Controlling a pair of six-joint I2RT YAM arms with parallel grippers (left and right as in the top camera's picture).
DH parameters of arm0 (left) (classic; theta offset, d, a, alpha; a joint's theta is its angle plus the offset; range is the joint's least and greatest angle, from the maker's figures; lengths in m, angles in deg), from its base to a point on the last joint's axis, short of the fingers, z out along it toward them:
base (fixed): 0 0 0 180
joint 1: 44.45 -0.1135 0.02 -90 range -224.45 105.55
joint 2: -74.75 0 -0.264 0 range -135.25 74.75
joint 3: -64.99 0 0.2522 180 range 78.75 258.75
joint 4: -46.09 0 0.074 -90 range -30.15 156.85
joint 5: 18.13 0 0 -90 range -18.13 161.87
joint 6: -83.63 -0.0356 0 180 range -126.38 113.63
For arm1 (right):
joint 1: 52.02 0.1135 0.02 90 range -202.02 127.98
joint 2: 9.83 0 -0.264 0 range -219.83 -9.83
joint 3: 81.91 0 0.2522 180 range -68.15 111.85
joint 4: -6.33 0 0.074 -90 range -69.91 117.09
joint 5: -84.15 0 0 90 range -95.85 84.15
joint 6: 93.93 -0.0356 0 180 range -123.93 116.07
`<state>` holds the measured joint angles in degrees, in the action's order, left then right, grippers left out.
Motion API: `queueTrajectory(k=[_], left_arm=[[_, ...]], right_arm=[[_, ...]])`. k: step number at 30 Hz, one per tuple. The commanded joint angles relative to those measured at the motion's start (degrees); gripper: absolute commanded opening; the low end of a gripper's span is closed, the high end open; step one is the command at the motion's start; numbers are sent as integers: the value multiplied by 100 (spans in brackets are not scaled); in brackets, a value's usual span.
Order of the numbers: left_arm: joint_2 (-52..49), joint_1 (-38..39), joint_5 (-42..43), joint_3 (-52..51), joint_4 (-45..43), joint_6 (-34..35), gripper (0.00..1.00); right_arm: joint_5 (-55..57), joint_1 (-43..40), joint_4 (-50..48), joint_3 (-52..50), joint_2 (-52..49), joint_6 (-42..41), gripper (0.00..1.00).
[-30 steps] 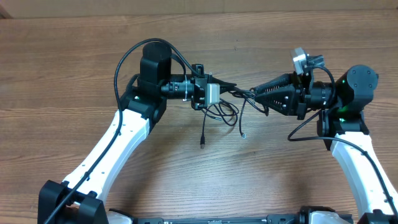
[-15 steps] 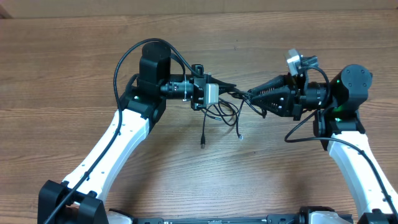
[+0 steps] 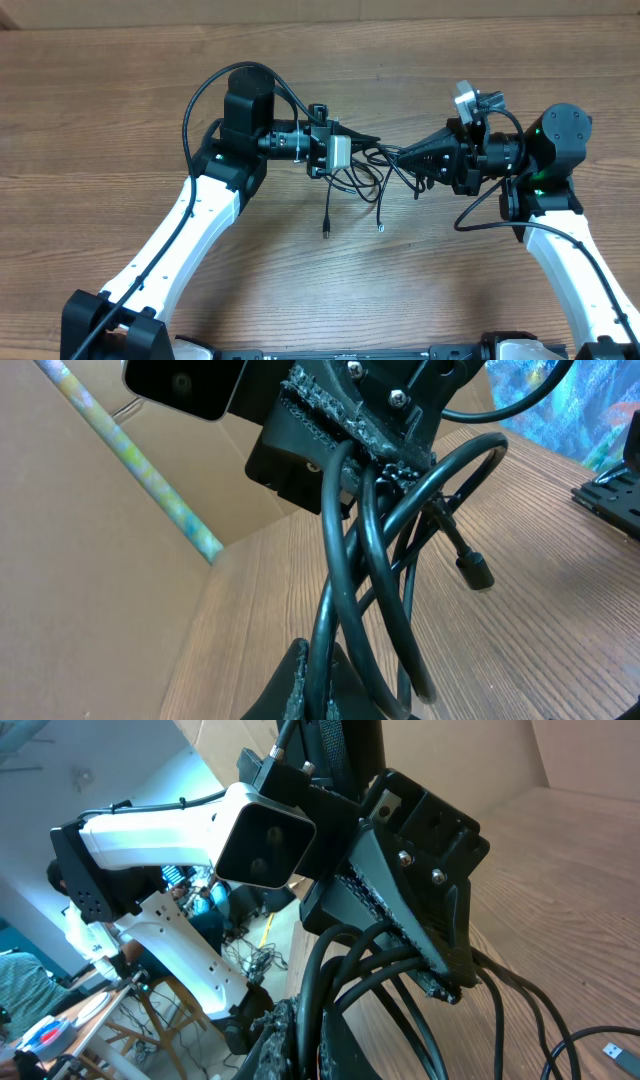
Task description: Untangle cables
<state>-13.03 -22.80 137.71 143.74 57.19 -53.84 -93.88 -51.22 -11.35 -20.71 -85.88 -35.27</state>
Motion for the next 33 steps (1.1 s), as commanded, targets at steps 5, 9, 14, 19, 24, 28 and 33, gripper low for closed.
queueTrajectory(k=[5,9,14,19,24,28,33], left_arm=[[-7,17,188,70,42,339,4],[-7,24,374,70,214,337,4],[-7,90,625,70,310,337,4],[-7,308,590,70,457,225,4],[-7,498,546,70,514,-46,5],[-7,581,407,70,579,-127,4],[-7,643,409,70,584,-127,4]], right_arm=[[-160,68,-645,-13,-22,-50,4],[83,76,-1283,-13,-22,-444,4],[391,76,-2037,-13,-22,-848,4],[713,76,-2457,-13,-22,-1392,4],[789,94,-2476,-13,-22,-1582,4],[855,179,-2518,-11,-22,-1690,4],[966,256,-2555,-11,-22,-1692,4]])
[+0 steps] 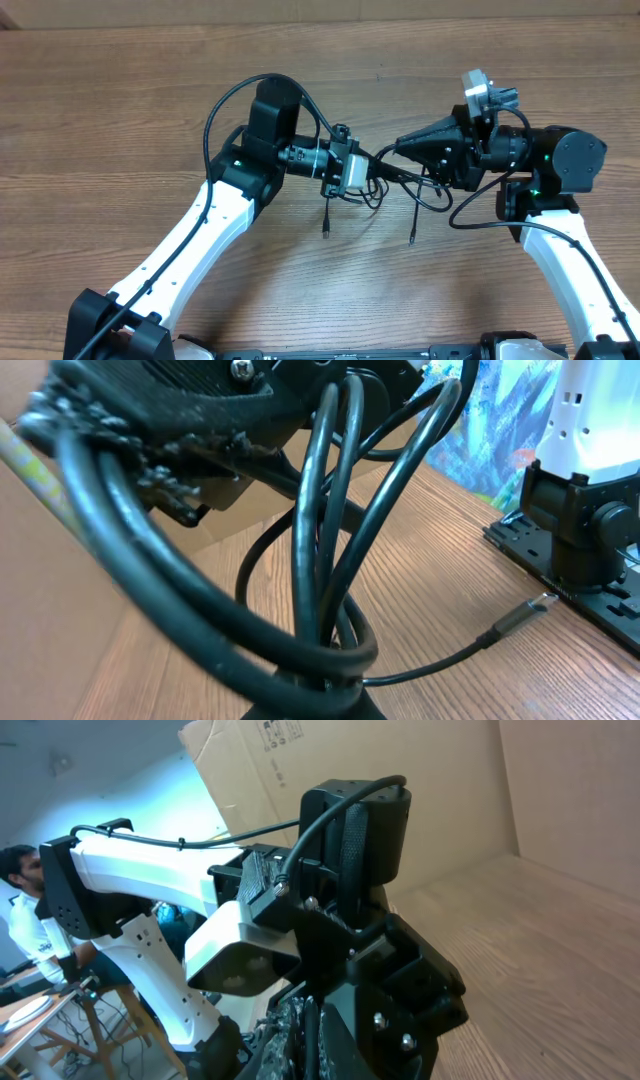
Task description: Untangle cables
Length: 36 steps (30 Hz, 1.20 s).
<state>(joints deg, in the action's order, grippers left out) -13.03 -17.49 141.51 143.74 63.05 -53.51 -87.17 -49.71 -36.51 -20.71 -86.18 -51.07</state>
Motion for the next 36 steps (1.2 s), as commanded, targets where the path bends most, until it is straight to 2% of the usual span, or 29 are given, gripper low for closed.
queueTrajectory(k=[1,14,19,33,36], left_arm=[[-7,122,26,70,-2,-160,4],[-7,155,46,70,0,-155,4],[-7,273,44,70,55,-155,4],[-7,361,13,70,905,-219,4],[-7,354,-358,70,1226,-214,4]], right_arm=[[334,140,-37,-11,9,-114,4],[693,374,-48,-11,9,-107,4],[994,374,-376,-11,9,-83,4],[1287,144,-505,-11,9,133,4],[1266,-48,-505,-11,9,129,4]])
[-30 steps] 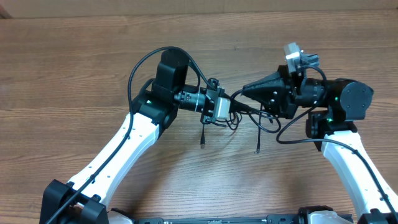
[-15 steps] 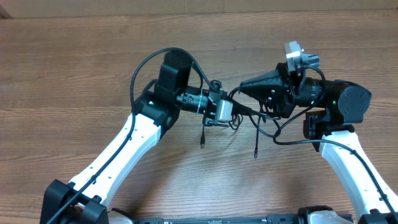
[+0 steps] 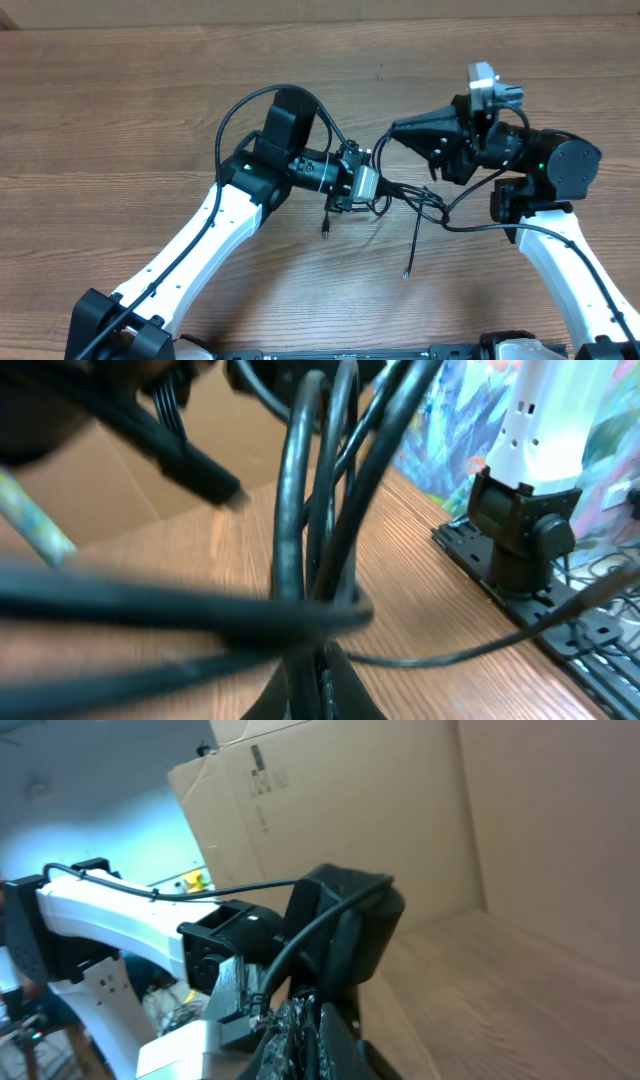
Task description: Untangle cables
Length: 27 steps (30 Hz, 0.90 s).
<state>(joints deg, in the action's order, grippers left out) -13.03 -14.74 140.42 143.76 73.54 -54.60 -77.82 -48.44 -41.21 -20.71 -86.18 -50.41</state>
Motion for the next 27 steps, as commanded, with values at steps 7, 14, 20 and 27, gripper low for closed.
queueTrajectory(k=[7,14,20,27], left_arm=[[-7,68,-1460,68,778,-13,4],[-7,24,-2846,68,669,804,4],[-7,-319,-3464,68,356,1849,4],[-4,-920,-3187,68,-111,2900,4]], right_arm=[[70,-426,-9,-13,9,42,4],[-321,-442,195,-13,9,44,4],[-863,-442,564,-13,9,46,4],[-1287,-442,1349,-13,9,57,4]])
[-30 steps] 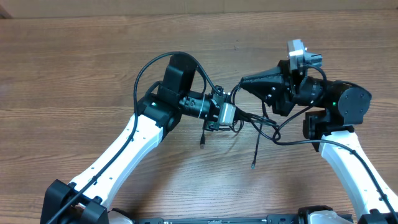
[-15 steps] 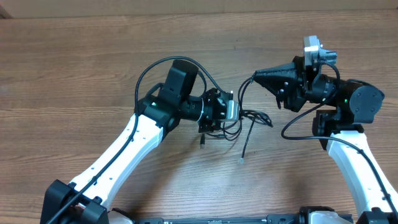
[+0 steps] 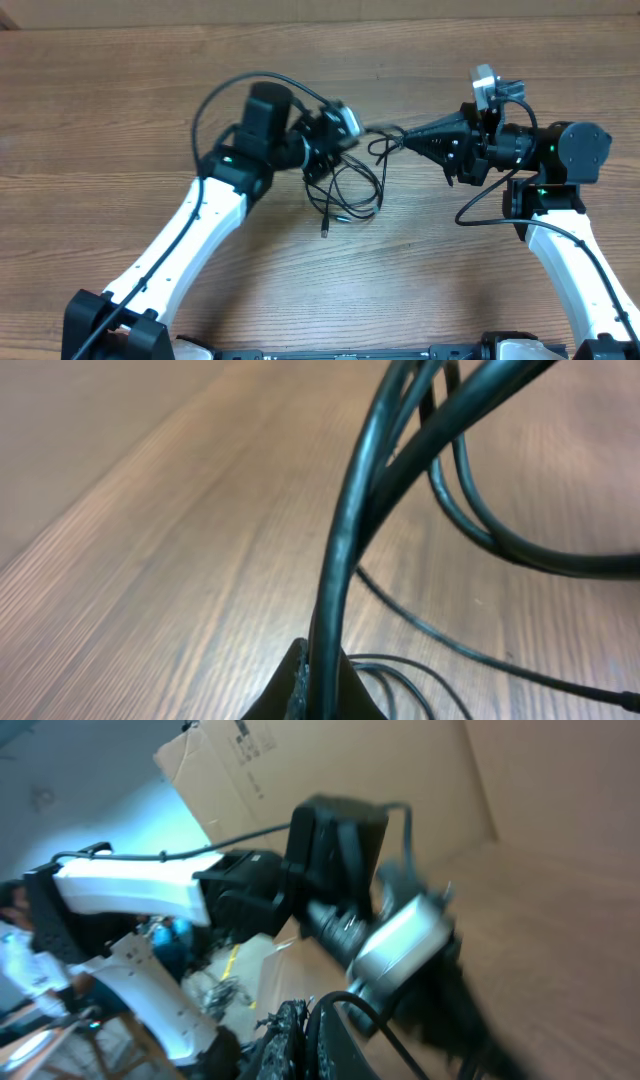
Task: Untangle cables
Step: 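Swing the left gripper with the cable bundle up and leftward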
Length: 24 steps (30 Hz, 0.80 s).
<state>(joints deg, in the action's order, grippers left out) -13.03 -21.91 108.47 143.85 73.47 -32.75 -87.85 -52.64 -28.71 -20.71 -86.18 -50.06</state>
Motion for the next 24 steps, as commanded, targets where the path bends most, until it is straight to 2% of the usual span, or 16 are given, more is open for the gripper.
queueTrajectory(k=[1,6,9,11,13,14,15,19,24], left_arm=[[-4,-260,221,59,-177,713,4],[-4,-378,706,59,-538,713,4],[0,-378,769,59,-717,713,4],[24,-378,855,59,-817,715,4],[70,-378,918,59,-896,717,4],[96,-378,935,59,-929,715,4],[129,-380,935,61,-957,715,4],[319,-393,925,61,-966,713,4],[649,-520,887,61,-964,715,4]], right_arm=[[-341,-22,221,-13,4,70,4],[-538,-20,1012,-20,4,428,5],[-540,-20,1567,-20,4,708,24],[-557,-20,1956,-20,4,925,33],[-557,-20,2415,-20,4,1180,50],[-555,-20,2618,-20,4,1314,72],[-555,-20,2839,-20,4,1499,100],[-553,-20,3386,-20,4,1974,100],[-553,-20,3421,-20,4,1967,100]])
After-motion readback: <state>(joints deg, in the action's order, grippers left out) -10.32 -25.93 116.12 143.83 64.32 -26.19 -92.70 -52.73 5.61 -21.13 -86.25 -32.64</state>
